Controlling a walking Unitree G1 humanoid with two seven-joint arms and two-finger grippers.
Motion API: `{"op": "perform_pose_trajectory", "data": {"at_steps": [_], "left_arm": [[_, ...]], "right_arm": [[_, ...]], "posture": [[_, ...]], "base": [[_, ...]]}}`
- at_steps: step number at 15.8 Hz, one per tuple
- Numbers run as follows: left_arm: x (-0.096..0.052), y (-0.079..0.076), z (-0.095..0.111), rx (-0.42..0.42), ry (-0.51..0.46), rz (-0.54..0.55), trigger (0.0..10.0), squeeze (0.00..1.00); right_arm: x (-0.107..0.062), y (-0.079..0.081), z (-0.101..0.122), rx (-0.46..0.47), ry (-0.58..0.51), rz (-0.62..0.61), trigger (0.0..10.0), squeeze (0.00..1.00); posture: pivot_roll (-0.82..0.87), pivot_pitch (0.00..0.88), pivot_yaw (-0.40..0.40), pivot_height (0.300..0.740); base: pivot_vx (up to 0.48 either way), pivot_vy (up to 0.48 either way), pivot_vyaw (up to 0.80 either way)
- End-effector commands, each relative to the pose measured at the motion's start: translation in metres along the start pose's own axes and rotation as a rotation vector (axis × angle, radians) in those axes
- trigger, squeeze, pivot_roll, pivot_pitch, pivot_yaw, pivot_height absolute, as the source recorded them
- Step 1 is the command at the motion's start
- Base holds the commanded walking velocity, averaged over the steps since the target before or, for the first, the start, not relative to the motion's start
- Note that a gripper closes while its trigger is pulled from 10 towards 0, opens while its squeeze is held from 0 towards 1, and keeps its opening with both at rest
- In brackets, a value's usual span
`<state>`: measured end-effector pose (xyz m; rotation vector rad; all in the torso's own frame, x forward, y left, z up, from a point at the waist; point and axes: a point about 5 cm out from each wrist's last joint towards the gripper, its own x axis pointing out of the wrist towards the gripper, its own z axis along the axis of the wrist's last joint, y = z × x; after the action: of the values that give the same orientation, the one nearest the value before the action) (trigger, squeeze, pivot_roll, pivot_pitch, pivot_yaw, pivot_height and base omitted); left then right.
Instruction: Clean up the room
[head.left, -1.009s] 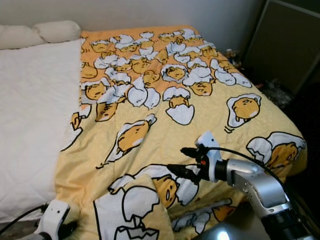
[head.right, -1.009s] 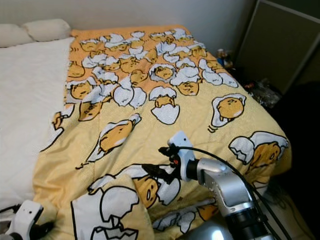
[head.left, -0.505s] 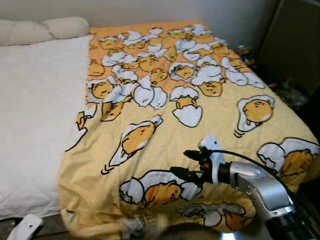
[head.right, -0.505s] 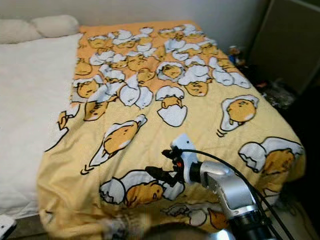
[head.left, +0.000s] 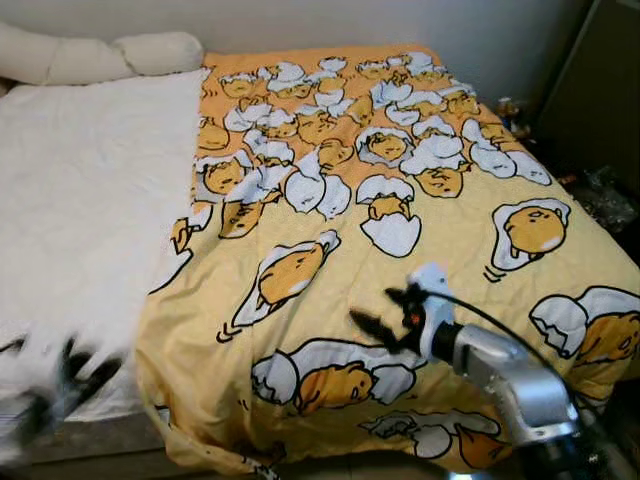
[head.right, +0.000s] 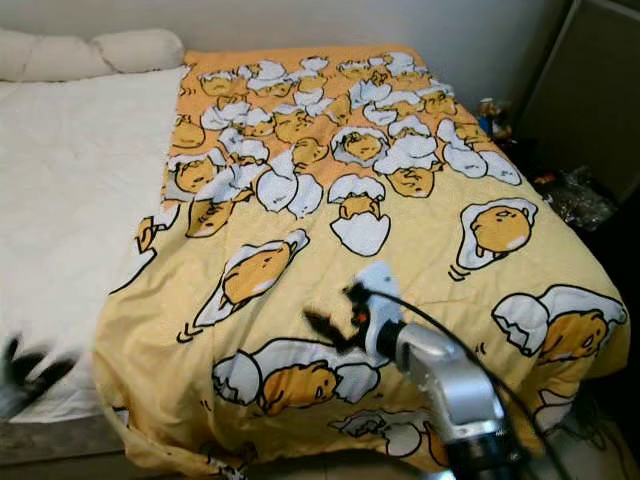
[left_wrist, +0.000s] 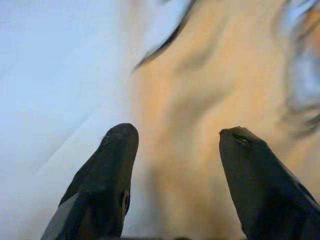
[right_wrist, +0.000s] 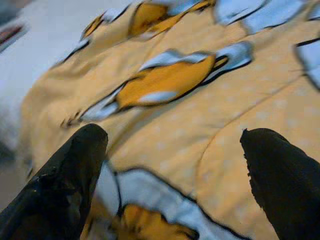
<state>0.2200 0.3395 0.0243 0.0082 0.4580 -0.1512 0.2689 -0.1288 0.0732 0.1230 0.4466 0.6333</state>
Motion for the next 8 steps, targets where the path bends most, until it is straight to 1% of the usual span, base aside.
{"op": "perform_pose_trajectory", "data": {"at_steps": [1, 2, 3, 4, 5, 7, 8], "left_arm": [[0.005, 0.000, 0.019, 0.054, -0.099, 0.017, 10.0, 0.51], [0.010, -0.006, 0.026, 0.091, -0.142, 0.014, 10.0, 0.07], [0.017, -0.015, 0.030, 0.095, -0.179, 0.013, 10.0, 0.00], [0.021, -0.022, 0.032, 0.107, -0.199, 0.016, 10.0, 0.00], [0.030, -0.044, 0.040, 0.107, -0.261, -0.002, 10.0, 0.00], [0.031, -0.058, 0.046, 0.125, -0.287, -0.014, 10.0, 0.00], [0.031, -0.064, 0.048, 0.137, -0.299, -0.015, 10.0, 0.00]], "right_arm": [[-0.002, -0.005, 0.003, -0.001, -0.035, -0.072, 10.0, 0.00], [-0.002, -0.006, 0.003, 0.003, -0.046, -0.103, 10.0, 0.00], [-0.003, -0.007, 0.002, 0.002, -0.057, -0.139, 10.0, 0.00], [-0.003, -0.008, 0.002, 0.012, -0.065, -0.165, 10.0, 0.00], [-0.004, -0.012, 0.000, 0.028, -0.076, -0.251, 10.0, 0.00], [-0.006, -0.015, -0.003, 0.048, -0.086, -0.312, 10.0, 0.00], [-0.008, -0.015, -0.004, 0.038, -0.089, -0.324, 10.0, 0.00]], "posture": [[0.00, 0.000, 0.027, 0.740], [0.00, 0.000, 0.025, 0.740], [-0.01, 0.000, 0.025, 0.740], [-0.01, 0.000, 0.028, 0.740], [-0.02, 0.000, 0.034, 0.740], [-0.02, 0.000, 0.039, 0.740], [-0.02, 0.000, 0.038, 0.740]], "base": [[0.000, 0.000, 0.00], [0.000, 0.000, 0.00], [0.000, 0.000, 0.00], [0.000, 0.000, 0.00], [0.000, 0.000, 0.00], [0.000, 0.326, 0.00], [0.000, 0.405, 0.00]]}}
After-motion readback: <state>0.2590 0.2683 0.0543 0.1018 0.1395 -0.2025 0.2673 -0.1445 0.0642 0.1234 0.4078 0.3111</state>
